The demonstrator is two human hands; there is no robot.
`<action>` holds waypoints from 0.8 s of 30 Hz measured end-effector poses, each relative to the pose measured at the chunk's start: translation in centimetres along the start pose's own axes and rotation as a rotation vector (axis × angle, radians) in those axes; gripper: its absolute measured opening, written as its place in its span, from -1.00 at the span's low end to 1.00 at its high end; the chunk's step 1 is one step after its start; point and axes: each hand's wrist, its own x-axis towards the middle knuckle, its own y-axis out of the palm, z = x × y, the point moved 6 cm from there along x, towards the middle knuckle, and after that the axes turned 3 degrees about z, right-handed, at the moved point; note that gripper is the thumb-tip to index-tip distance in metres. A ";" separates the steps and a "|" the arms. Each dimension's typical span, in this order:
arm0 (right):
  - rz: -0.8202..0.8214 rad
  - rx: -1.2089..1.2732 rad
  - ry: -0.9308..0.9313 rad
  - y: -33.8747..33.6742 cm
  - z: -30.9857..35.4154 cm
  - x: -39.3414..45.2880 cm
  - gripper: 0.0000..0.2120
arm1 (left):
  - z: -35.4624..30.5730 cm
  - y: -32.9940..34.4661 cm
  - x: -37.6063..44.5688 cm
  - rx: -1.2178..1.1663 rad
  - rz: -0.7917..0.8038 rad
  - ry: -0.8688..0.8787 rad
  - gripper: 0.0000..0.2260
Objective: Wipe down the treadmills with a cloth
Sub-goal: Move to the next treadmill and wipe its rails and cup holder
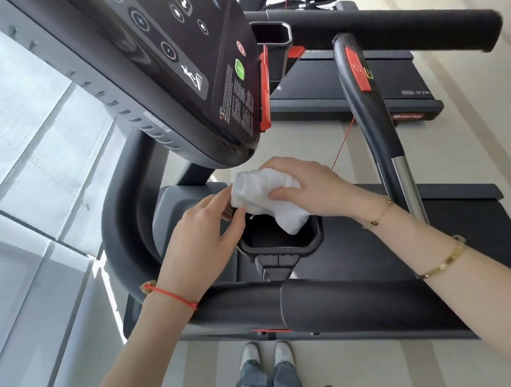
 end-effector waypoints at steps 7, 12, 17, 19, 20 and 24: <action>-0.151 0.195 0.144 2.5 -2.2 -3.7 -0.40 | 0.3 0.2 0.1 0.022 -0.023 -0.016 -0.63; -0.085 -0.038 0.142 0.4 -0.8 0.1 -0.68 | 0.1 0.1 0.0 0.000 -0.013 -0.001 -0.69; -0.207 0.232 0.174 1.5 -1.3 -3.3 -0.53 | 0.5 0.3 0.1 0.001 -0.011 -0.015 -0.62; -0.259 0.412 0.219 3.2 -1.4 -5.6 -0.36 | 0.7 0.4 0.1 0.003 -0.012 -0.016 -0.61; -0.281 0.489 0.238 4.0 -1.4 -6.4 -0.31 | 0.7 0.4 0.1 0.004 -0.011 -0.017 -0.60; -0.320 0.554 0.283 4.4 -1.5 -6.6 -0.31 | 0.6 0.4 0.1 0.011 -0.008 -0.019 -0.59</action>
